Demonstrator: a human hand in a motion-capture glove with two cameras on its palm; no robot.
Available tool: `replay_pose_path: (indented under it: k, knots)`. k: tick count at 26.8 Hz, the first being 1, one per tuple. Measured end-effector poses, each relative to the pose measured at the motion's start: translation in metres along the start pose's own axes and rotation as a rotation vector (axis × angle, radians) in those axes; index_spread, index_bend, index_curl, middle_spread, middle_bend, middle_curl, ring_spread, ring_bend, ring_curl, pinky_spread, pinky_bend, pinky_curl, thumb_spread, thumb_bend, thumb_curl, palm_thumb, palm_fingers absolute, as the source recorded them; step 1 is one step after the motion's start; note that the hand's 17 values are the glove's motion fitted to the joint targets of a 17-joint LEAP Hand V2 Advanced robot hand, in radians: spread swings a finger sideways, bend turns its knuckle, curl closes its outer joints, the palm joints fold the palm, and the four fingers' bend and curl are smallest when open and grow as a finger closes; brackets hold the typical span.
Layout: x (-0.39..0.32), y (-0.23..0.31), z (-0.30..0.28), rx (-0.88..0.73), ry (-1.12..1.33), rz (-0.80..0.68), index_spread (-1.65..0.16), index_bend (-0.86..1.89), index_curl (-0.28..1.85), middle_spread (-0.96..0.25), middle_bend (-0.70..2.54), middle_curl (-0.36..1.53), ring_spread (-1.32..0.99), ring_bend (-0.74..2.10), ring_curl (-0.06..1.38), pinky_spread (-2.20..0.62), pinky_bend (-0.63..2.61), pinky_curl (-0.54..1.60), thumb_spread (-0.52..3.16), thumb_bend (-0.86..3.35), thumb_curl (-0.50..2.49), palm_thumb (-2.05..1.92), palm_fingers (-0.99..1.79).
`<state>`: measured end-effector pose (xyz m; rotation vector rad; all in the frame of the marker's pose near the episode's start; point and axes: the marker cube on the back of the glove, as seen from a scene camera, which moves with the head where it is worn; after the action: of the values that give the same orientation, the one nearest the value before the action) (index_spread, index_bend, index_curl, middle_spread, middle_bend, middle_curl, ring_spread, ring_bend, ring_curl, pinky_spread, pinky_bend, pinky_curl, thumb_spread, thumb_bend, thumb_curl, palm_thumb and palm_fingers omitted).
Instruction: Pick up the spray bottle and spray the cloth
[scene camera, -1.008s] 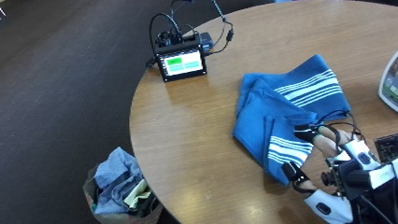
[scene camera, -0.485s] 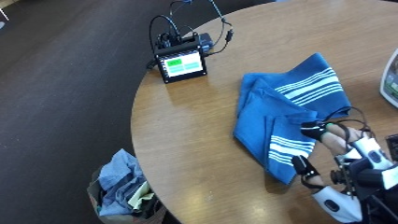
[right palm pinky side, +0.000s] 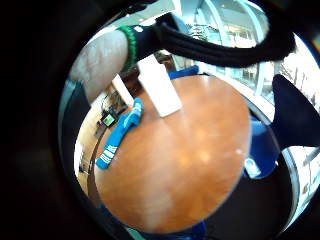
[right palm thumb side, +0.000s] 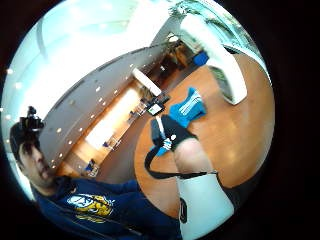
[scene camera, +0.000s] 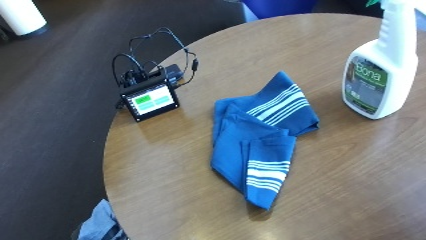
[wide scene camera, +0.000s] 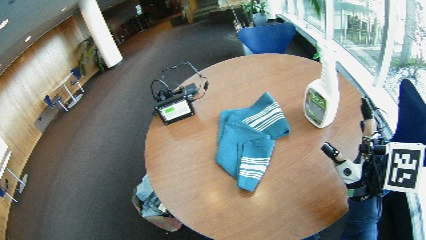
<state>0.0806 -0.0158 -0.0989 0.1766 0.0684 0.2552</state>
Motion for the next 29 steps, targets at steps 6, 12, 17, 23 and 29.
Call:
replay_pose_path:
  k: [6,12,17,23,29]
  knots:
    - [0.056,-0.018,-0.006,-0.062,-0.059,0.166,-0.42,0.06,0.10,0.08,0.14,0.27,0.09,0.24,0.28,0.25,0.84,0.37,0.95,-0.04,0.32,0.48,-0.01]
    - [0.082,-0.055,0.038,-0.174,-0.184,0.235,-0.44,0.01,0.05,0.11,0.26,0.29,0.13,0.41,0.30,0.29,0.82,0.35,0.97,-0.02,0.32,0.49,0.07]
    - [0.059,-0.085,0.109,-0.352,-0.301,0.336,-0.44,0.02,0.03,0.10,0.45,0.34,0.10,0.45,0.31,0.30,0.71,0.33,1.01,0.03,0.35,0.62,0.09]
    - [0.016,-0.103,0.167,-0.404,-0.346,0.340,-0.44,-0.07,-0.03,0.04,0.67,0.39,0.00,0.76,0.37,0.28,0.52,0.27,1.04,0.11,0.41,0.81,0.37]
    - [0.020,-0.095,0.197,-0.341,-0.390,0.484,-0.43,-0.06,-0.03,-0.07,0.77,0.43,-0.12,0.88,0.41,0.18,0.59,0.29,0.97,0.16,0.48,0.98,0.61]
